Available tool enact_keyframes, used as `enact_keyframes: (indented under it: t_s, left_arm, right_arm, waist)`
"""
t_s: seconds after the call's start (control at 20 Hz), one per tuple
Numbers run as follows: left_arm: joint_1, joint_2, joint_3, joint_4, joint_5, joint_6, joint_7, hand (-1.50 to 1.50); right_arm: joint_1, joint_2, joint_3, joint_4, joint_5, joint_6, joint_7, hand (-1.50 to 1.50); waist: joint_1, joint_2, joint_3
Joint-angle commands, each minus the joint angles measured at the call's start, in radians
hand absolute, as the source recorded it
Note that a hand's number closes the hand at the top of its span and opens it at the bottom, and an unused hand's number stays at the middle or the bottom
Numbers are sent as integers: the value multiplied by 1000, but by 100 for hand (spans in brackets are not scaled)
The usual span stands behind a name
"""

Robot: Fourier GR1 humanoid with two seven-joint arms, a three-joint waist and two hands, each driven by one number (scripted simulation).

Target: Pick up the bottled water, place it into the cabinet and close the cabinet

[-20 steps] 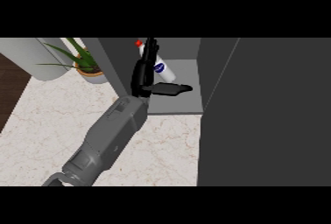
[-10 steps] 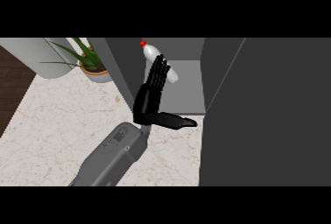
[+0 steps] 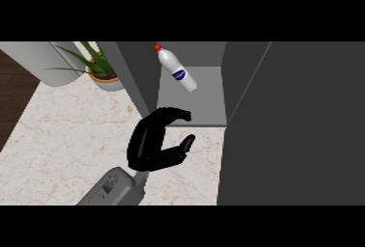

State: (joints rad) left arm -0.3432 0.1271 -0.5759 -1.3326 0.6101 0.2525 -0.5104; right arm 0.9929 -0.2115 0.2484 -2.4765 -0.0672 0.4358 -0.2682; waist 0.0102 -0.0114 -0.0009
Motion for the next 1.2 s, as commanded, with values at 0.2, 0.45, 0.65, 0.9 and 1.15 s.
enact_keyframes:
  t_s: [0.2, 0.45, 0.65, 0.9, 1.15]
  left_arm:
    - [246, 159, 5, -281, 15, -12, 20, -150]
    - [306, 235, 94, -309, 49, -34, 7, -150]
    - [430, 305, 131, -435, 110, -82, 0, -150]
    - [477, 347, 209, -446, 192, -142, 4, -150]
    - [562, 402, 240, -495, 217, -183, -4, -150]
  right_arm:
    - [61, -144, 42, -163, 83, 126, 18, 150]
    - [48, -162, 136, -217, 196, 144, -8, 150]
    - [34, -194, 212, -214, 215, 155, 23, 150]
    - [-26, -243, 347, -224, 259, 190, 73, 150]
    - [-130, -248, 414, -197, 286, 167, 143, 150]
  waist:
    - [0, -1, 0]
    - [-16, -2, -2]
    - [0, -4, -3]
    - [-2, -5, -7]
    - [34, -10, -12]
